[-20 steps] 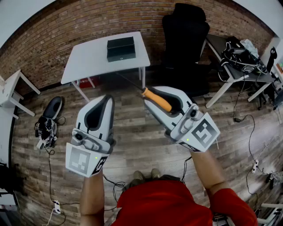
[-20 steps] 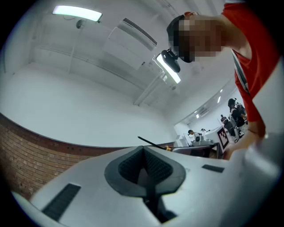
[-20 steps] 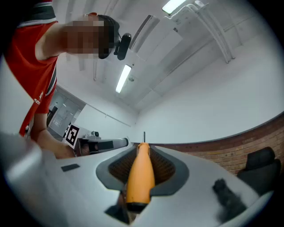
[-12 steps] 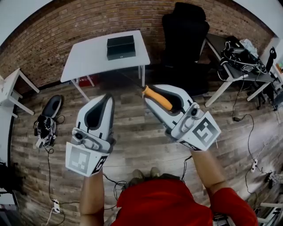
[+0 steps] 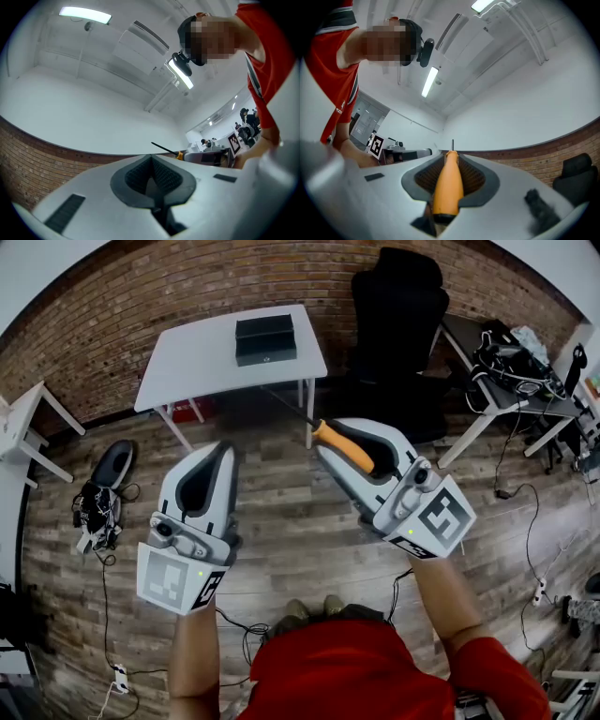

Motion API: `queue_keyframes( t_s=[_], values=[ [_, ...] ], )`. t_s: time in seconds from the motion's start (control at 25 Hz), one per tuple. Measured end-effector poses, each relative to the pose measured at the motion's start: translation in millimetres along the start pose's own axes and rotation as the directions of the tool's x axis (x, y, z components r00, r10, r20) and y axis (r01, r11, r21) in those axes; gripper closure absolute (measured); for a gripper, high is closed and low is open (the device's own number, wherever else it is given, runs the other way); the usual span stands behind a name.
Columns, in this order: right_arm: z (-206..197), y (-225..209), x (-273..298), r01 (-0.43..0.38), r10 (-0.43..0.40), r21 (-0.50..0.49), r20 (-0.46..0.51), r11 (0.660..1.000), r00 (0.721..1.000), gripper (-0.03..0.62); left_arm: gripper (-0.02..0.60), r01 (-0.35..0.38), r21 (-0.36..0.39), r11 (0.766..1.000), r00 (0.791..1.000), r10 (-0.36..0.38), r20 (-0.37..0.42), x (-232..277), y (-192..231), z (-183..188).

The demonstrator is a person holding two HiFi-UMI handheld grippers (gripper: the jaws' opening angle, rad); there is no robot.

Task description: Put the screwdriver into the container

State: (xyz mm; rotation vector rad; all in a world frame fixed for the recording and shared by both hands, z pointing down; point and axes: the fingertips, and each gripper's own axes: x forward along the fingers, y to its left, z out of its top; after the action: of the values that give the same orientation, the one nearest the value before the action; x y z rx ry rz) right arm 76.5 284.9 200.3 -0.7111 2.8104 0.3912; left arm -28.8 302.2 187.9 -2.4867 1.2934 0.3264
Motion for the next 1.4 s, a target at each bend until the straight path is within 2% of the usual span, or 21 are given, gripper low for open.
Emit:
queue_keyframes(
  t_s=[0.4,0.56,0.84,0.92,1.12,1.32,1.4],
  values=[
    [-16,20,18,0.03,-0.03,-0.023,-0.029,0.999,0.999,0.488,0.571,0.031,0.012,0.999,0.999,-0.031,-0.012,-19,24,-14],
    [-22,12,39,0.044,-0.045,-0.019,-0.052,0.999,0.998,0.488,0.571,0.036,-0.008,0.999,0.999,-0.036,-0.016,-14,51,-18],
    [-38,5,43,0.042,-0.043,-0.025,-0.06,0.999,0.997,0.488,0.571,0.028,-0.023,0.999,0.999,-0.028,-0.016,-14,61,-38],
    [-43,-8,50,0.042,-0.043,-0.023,-0.059,0.999,0.997,0.488,0.571,0.026,-0.025,0.999,1.0,-0.026,-0.016,-4,70,-44],
    [-62,-77,75,0.041,-0.042,-0.012,-0.05,0.999,0.998,0.488,0.571,0.017,-0.025,1.0,1.0,-0.018,-0.026,56,107,-68],
    [-71,-90,84,0.023,-0.024,-0.034,-0.026,0.999,0.999,0.488,0.571,0.008,-0.003,1.0,1.0,-0.008,-0.012,68,119,-76],
    [-81,-120,95,0.013,-0.014,-0.03,-0.03,0.999,0.999,0.488,0.571,0.003,0.001,1.0,1.0,-0.003,-0.022,96,132,-88]
  ],
)
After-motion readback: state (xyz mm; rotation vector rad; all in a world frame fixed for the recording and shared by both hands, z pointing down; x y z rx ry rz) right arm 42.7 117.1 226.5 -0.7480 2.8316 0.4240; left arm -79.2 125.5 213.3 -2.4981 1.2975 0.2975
